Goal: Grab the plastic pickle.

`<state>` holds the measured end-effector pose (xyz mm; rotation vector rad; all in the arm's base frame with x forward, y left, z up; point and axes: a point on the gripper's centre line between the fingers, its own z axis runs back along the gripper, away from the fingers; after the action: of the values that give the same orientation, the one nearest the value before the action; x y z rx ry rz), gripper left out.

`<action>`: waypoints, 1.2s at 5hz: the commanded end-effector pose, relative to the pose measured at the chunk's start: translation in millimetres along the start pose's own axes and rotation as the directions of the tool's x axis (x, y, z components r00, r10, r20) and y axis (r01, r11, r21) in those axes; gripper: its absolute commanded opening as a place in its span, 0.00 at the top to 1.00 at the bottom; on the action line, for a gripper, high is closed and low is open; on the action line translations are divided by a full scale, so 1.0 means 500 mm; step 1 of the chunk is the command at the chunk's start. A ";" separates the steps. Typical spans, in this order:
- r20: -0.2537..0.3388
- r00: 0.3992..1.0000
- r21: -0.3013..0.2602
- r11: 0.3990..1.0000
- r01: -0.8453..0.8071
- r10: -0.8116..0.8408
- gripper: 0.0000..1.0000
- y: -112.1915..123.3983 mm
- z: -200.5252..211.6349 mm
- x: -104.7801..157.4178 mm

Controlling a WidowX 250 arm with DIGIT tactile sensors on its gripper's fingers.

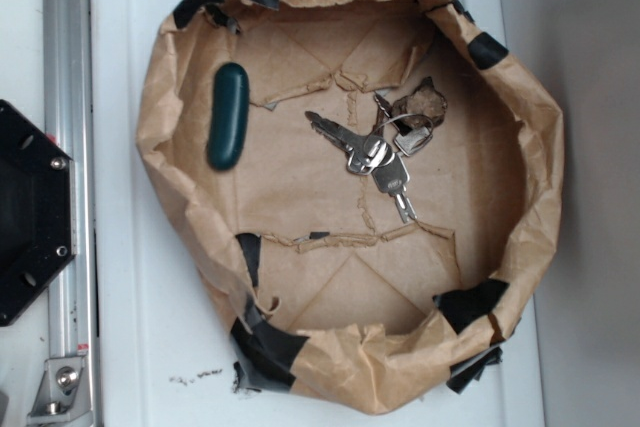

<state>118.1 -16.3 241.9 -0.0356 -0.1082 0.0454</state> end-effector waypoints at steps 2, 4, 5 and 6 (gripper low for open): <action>0.054 0.980 0.033 0.981 -0.192 0.190 0.00 0.029 -0.021 0.100; -0.068 0.780 0.085 0.782 -0.617 0.622 0.00 0.091 -0.149 0.201; -0.071 0.630 0.172 0.632 -0.756 0.773 0.00 0.130 -0.216 0.184; -0.048 0.560 0.270 0.551 -0.790 0.827 0.00 0.144 -0.304 0.172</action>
<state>224.4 44.9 88.6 0.1546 0.1373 1.0035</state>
